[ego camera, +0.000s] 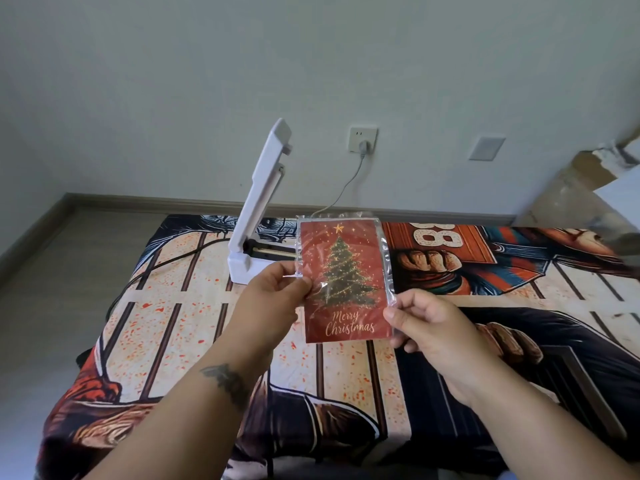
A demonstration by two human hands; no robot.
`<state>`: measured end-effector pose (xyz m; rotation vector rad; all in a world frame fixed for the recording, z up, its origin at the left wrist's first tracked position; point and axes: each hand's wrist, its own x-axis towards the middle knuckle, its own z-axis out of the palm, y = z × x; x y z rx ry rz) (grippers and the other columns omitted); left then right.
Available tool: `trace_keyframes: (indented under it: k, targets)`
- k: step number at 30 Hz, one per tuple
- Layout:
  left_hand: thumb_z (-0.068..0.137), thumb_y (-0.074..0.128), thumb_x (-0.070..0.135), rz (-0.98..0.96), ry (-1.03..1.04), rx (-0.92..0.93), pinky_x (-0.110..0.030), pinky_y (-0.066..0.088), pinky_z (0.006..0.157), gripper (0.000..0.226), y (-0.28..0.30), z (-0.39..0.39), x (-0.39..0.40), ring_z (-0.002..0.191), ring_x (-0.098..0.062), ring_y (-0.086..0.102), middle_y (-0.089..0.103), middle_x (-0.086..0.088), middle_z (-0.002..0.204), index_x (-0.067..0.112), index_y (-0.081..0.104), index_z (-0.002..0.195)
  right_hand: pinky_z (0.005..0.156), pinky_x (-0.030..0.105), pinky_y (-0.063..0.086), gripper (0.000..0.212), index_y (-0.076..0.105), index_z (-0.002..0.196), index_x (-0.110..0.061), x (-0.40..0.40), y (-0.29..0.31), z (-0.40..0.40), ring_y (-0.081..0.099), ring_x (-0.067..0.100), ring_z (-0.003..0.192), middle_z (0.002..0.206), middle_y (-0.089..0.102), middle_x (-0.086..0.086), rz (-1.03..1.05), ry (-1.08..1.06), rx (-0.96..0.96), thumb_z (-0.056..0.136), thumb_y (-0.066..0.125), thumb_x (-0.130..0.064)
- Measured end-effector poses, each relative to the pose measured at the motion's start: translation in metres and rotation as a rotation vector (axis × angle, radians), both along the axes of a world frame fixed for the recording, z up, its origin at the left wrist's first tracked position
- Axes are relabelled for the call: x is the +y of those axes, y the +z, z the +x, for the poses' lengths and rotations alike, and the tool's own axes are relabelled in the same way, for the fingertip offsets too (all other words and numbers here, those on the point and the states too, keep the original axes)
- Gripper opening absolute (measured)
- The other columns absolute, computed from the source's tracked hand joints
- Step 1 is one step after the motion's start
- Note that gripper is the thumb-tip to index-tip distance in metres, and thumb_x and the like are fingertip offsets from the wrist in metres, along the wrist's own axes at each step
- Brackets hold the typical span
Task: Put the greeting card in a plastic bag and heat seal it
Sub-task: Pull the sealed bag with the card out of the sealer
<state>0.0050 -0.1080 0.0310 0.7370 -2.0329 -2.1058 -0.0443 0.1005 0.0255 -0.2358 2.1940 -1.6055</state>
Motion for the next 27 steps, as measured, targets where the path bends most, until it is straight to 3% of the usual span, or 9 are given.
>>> trace_keyframes:
  k: [4, 7, 12, 14, 17, 20, 24, 27]
  targets:
    - [0.089, 0.066, 0.033, -0.048, -0.017, -0.001, -0.03, 0.045, 0.064, 0.012, 0.0, 0.0, 0.013, 0.076, -0.007, 0.071, 0.079, 0.01, 0.081, 0.028, 0.069, 0.099, 0.062, 0.031, 0.043, 0.011, 0.064, 0.078, -0.022, 0.011, 0.0, -0.001, 0.06, 0.009, 0.057, 0.058, 0.064, -0.003, -0.017, -0.075, 0.051, 0.088, 0.063, -0.016]
    - [0.084, 0.067, 0.043, -0.201, -0.1, -0.063, -0.028, 0.048, 0.064, 0.024, -0.004, 0.001, 0.025, 0.075, -0.002, 0.071, 0.078, 0.012, 0.079, 0.029, 0.068, 0.103, 0.062, 0.031, 0.043, 0.007, 0.064, 0.082, -0.017, 0.024, 0.0, -0.007, 0.059, 0.008, 0.055, 0.061, 0.065, -0.003, -0.047, -0.161, 0.074, 0.088, 0.062, -0.014]
    - [0.089, 0.064, 0.027, -0.406, -0.171, -0.084, -0.029, 0.052, 0.055, 0.005, -0.017, -0.002, 0.055, 0.073, -0.016, 0.073, 0.076, 0.002, 0.073, 0.023, 0.066, 0.092, 0.061, 0.032, 0.044, 0.007, 0.063, 0.084, -0.016, 0.046, -0.008, -0.014, 0.058, 0.008, 0.054, 0.055, 0.063, -0.006, -0.042, -0.209, 0.076, 0.089, 0.061, -0.013]
    - [0.09, 0.063, 0.025, -0.456, -0.173, -0.067, -0.024, 0.047, 0.048, 0.002, -0.021, -0.006, 0.065, 0.069, -0.018, 0.071, 0.074, 0.002, 0.071, 0.025, 0.064, 0.088, 0.061, 0.031, 0.044, 0.009, 0.061, 0.082, -0.018, 0.052, -0.013, -0.017, 0.058, 0.007, 0.052, 0.053, 0.062, -0.008, 0.002, -0.235, 0.091, 0.09, 0.06, -0.014]
    - [0.091, 0.061, 0.028, -0.539, -0.202, -0.069, -0.02, 0.038, 0.045, 0.003, -0.029, -0.013, 0.078, 0.059, -0.011, 0.062, 0.072, 0.001, 0.073, 0.026, 0.063, 0.092, 0.061, 0.028, 0.045, 0.01, 0.059, 0.082, -0.021, 0.061, -0.021, -0.021, 0.057, 0.004, 0.048, 0.053, 0.062, -0.01, 0.102, -0.268, 0.139, 0.091, 0.058, -0.017]
    - [0.091, 0.06, 0.03, -0.612, -0.22, -0.069, -0.024, 0.04, 0.053, 0.01, -0.039, -0.017, 0.09, 0.067, -0.011, 0.062, 0.07, 0.004, 0.077, 0.024, 0.064, 0.097, 0.059, 0.028, 0.044, 0.01, 0.058, 0.082, -0.024, 0.068, -0.029, -0.025, 0.057, 0.002, 0.044, 0.06, 0.063, -0.003, 0.189, -0.276, 0.162, 0.091, 0.057, -0.019]
    - [0.093, 0.055, 0.028, -0.696, -0.221, -0.085, -0.015, 0.037, 0.051, 0.011, -0.051, -0.023, 0.1, 0.063, 0.0, 0.057, 0.064, 0.011, 0.072, 0.027, 0.065, 0.089, 0.055, 0.027, 0.045, 0.012, 0.055, 0.08, -0.027, 0.076, -0.041, -0.031, 0.057, 0.002, 0.042, 0.066, 0.063, -0.001, 0.302, -0.259, 0.173, 0.091, 0.056, -0.021]
    - [0.094, 0.052, 0.022, -0.735, -0.24, -0.104, -0.012, 0.035, 0.052, 0.016, -0.058, -0.026, 0.104, 0.063, 0.001, 0.054, 0.062, 0.012, 0.074, 0.024, 0.068, 0.091, 0.058, 0.032, 0.05, 0.015, 0.054, 0.076, -0.029, 0.08, -0.05, -0.036, 0.065, 0.017, 0.059, 0.072, 0.065, -0.001, 0.388, -0.237, 0.164, 0.09, 0.056, -0.025]
